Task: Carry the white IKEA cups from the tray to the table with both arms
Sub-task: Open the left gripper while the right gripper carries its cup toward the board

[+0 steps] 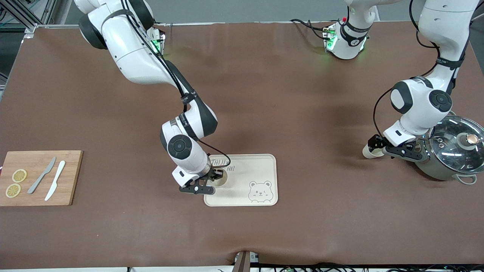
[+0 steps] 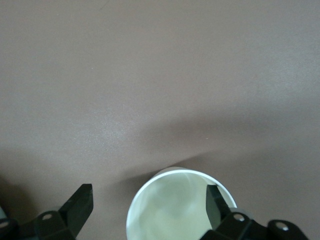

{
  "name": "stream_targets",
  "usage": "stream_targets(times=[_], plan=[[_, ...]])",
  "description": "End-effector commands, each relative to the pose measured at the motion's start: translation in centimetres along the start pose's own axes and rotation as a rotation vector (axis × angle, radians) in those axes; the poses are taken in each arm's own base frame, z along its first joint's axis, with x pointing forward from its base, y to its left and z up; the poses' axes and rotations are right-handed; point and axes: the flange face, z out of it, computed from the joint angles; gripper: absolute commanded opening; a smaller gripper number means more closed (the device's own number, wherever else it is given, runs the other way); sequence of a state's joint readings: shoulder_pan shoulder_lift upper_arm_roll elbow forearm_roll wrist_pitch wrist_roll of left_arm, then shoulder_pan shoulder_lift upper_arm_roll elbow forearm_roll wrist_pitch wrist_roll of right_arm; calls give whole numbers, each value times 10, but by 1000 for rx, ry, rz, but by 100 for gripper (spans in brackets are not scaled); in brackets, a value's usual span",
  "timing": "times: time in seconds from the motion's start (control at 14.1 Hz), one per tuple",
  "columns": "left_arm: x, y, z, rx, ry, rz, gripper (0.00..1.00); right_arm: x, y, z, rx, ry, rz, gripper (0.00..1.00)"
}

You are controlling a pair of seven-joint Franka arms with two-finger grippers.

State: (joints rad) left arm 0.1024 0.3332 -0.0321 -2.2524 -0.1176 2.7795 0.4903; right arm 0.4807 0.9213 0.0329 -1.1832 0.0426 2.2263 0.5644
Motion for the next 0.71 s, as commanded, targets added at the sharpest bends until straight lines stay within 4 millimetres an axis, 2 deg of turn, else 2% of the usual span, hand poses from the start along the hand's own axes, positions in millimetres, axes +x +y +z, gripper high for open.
stream_targets(times=[0.0,0.14,0.21,0.28,0.42,0.64], plan=[[14,-2,-24,-35,-26,8,100,8,2,-48,-5,-28,19,0],[31,-9,-43,-65,-66,8,100,22,22,-78,-14,-70,18,0],[39,-11,-50,-76,-79,6,100,30,36,-103,-14,-82,-24,0],[47,-13,-59,-82,-82,6,100,37,53,-120,-15,-91,-63,0],[64,-17,-76,-88,-81,-3,100,54,101,-159,-16,-107,-130,0],[97,-21,-103,-82,-56,-76,100,71,168,-199,-9,-133,-227,0]])
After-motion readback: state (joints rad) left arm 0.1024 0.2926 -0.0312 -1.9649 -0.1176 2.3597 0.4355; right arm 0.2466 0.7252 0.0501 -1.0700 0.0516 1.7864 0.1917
